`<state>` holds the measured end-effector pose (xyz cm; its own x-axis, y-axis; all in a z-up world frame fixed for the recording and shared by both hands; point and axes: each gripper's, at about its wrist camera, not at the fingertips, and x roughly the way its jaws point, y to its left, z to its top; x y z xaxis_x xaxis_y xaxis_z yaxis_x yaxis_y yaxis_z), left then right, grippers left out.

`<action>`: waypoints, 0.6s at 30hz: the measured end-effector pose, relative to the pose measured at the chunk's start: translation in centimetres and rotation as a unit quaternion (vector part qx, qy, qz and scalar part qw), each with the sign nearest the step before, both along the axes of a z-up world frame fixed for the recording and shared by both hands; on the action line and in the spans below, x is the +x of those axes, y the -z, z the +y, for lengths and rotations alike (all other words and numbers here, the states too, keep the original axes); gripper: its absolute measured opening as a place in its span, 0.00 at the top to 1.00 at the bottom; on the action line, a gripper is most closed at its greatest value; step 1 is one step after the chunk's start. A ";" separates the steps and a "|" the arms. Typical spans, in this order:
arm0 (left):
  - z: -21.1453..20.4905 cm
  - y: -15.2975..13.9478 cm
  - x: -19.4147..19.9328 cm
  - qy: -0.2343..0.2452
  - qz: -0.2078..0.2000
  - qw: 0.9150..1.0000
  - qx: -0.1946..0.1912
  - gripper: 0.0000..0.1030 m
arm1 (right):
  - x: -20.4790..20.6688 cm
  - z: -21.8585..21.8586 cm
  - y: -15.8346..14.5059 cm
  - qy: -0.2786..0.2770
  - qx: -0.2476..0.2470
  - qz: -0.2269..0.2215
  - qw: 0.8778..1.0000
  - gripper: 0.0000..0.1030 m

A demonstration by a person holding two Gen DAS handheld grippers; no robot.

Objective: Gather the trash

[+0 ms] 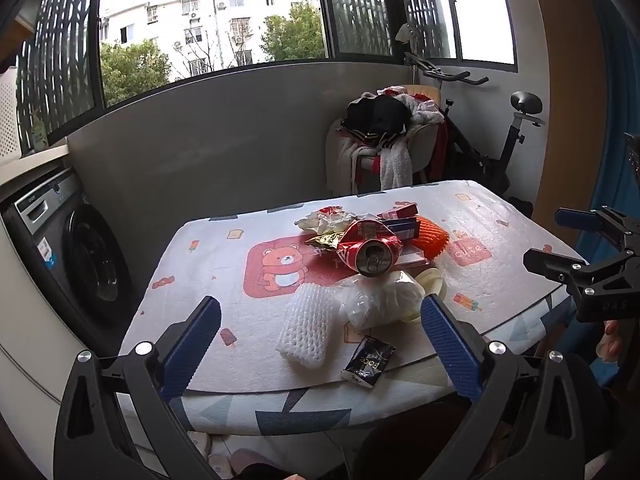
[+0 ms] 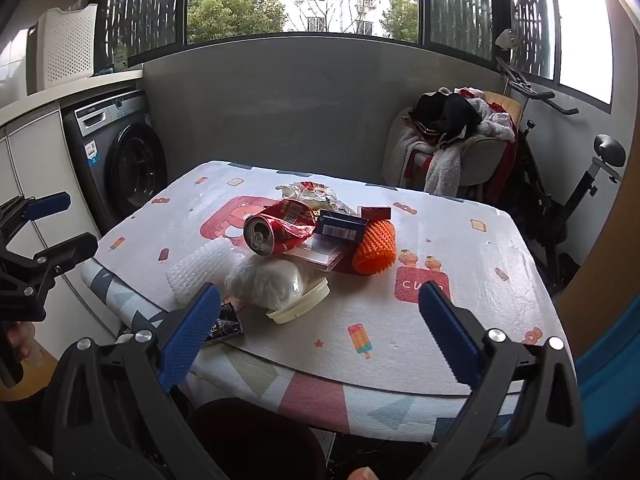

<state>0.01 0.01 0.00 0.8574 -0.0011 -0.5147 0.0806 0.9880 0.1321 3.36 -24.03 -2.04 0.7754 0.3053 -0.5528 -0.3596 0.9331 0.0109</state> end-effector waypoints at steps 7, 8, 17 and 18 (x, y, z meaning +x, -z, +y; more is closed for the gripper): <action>0.0 0.0 0.0 0.000 0.000 1.000 0.000 0.05 | 0.0 0.0 0.0 0.000 0.000 0.000 1.000 0.05; 0.0 0.0 0.0 0.000 0.000 1.000 0.000 0.05 | 0.0 0.0 0.0 0.000 -0.001 0.000 1.000 0.05; 0.0 0.0 0.0 0.000 0.000 1.000 0.001 0.05 | 0.0 0.1 0.1 0.000 -0.001 0.001 1.000 0.05; 0.0 0.0 0.0 0.000 0.001 1.000 0.001 0.05 | 0.0 0.1 0.1 0.000 -0.001 0.002 1.000 0.05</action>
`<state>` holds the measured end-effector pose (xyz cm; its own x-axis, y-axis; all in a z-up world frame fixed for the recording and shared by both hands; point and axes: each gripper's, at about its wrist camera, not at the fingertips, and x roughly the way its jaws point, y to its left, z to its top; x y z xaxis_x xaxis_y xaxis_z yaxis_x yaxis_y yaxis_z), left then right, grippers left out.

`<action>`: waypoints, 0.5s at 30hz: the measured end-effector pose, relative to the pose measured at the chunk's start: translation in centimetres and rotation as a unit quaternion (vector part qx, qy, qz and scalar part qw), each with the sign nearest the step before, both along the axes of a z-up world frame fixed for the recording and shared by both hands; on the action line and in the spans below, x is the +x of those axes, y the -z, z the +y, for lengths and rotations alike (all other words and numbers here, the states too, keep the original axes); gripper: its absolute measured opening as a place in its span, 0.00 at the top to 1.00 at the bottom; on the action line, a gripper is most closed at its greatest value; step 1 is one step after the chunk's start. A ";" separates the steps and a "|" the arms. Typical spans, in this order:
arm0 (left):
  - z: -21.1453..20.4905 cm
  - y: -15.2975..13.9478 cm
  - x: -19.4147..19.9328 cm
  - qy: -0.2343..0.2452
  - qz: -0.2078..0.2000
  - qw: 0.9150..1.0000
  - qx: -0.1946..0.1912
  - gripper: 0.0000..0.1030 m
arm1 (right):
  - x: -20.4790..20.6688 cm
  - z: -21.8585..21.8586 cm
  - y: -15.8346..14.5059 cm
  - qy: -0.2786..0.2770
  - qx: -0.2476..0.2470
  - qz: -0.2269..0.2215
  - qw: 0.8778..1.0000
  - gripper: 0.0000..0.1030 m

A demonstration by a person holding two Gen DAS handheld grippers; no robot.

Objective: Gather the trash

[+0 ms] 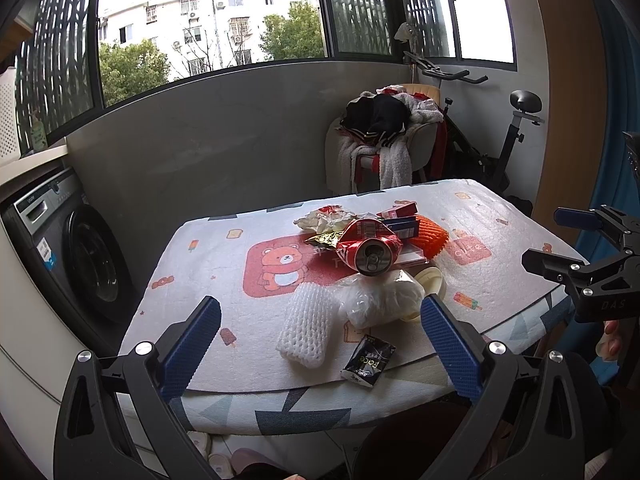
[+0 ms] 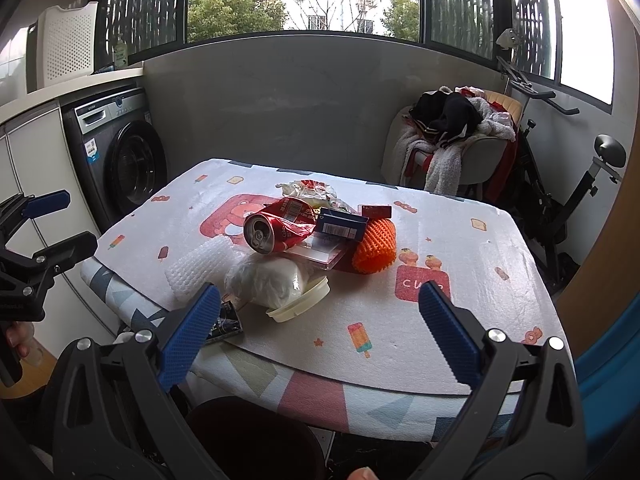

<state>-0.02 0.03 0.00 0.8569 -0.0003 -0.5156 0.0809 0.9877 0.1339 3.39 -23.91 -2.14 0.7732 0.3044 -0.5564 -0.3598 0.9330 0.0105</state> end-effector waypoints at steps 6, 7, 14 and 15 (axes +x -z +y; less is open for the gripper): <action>0.1 -0.1 -0.1 0.000 0.000 1.000 0.000 0.05 | 0.0 0.0 0.0 0.000 0.000 0.000 1.000 0.05; 0.1 -0.1 -0.1 0.000 0.000 1.000 0.000 0.05 | 0.0 0.0 0.1 0.000 0.000 0.000 1.000 0.05; 0.2 -0.2 -0.2 0.000 0.001 1.000 0.000 0.05 | 0.2 -0.1 0.5 0.001 0.000 0.002 1.000 0.05; 0.2 -0.2 -0.2 0.000 0.002 1.000 0.000 0.05 | 0.1 -0.3 0.5 0.001 0.000 0.002 1.000 0.05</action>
<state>-0.20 0.20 0.21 0.8550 -0.0002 -0.5186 0.0818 0.9876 0.1344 3.48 -24.20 -2.66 0.7714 0.3035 -0.5593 -0.3580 0.9336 0.0128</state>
